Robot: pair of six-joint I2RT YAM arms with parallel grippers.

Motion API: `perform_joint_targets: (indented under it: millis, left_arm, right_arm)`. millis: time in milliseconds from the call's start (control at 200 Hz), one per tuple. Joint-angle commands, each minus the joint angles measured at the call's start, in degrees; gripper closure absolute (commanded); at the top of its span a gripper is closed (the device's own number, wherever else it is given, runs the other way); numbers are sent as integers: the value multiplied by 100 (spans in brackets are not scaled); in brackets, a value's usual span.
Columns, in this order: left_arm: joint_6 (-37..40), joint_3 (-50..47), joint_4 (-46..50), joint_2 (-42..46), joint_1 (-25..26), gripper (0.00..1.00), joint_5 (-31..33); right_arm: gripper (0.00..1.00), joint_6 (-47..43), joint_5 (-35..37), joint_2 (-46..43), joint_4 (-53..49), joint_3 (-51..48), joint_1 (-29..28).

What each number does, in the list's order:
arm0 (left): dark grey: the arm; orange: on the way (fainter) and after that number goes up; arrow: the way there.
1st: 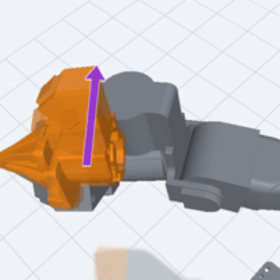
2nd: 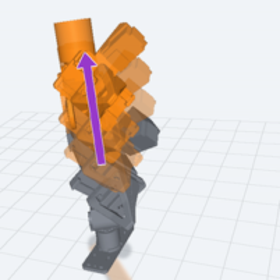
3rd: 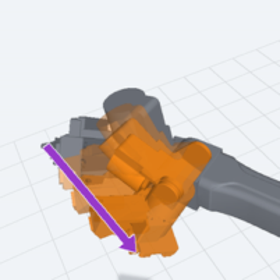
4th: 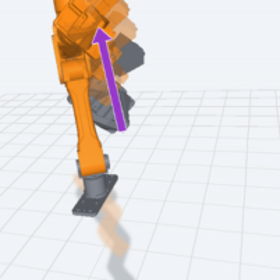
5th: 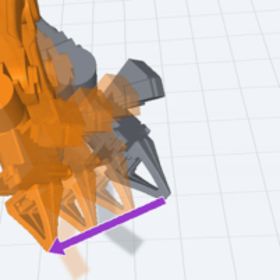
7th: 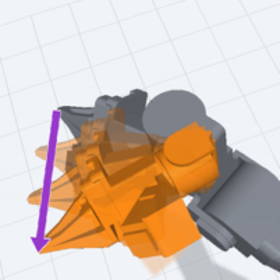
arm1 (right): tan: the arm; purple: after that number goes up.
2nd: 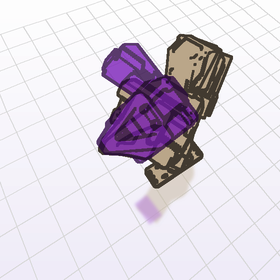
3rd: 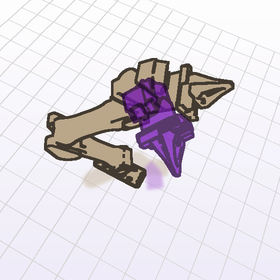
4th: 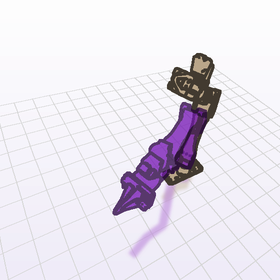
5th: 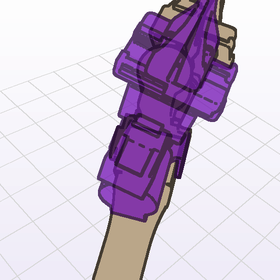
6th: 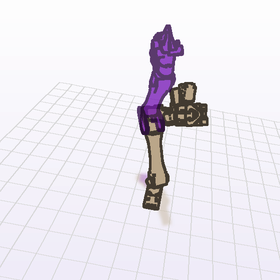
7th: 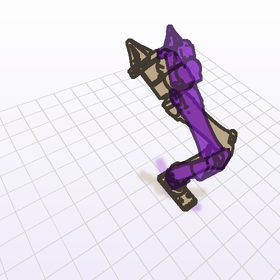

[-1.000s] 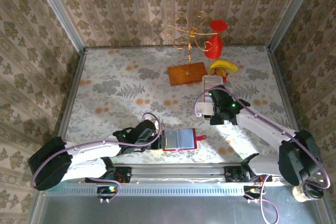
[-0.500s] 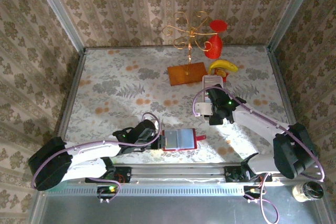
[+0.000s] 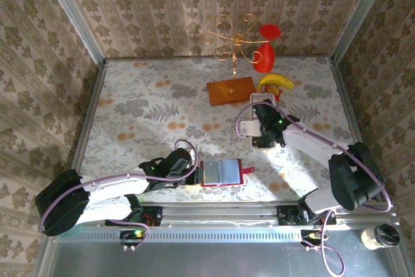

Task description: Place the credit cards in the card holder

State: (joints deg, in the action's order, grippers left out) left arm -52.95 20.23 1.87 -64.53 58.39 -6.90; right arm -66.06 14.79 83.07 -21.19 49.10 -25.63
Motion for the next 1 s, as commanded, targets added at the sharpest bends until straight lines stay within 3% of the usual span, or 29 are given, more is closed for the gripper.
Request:
perform_joint_targets:
  millis: [0,225,445,685,995]
  left_arm:
    - [-66,-88,-9,61,-62,68,-49]
    - [-77,-134,-36,90,-88,68,-49]
    - [-93,-167,-63,73,-100,68,-84]
    - [-102,-168,-106,64,-100,68,-93]
    - [-127,-180,-160,11,-103,68,-119]
  right_arm:
    - [1,-63,-48,169,-139,225,49]
    - [8,-141,-219,346,-201,275,58]
    - [35,-212,-382,193,-442,313,67]
    - [57,-281,-490,-87,-665,208,67]
    - [70,-288,-565,-254,-772,159,65]
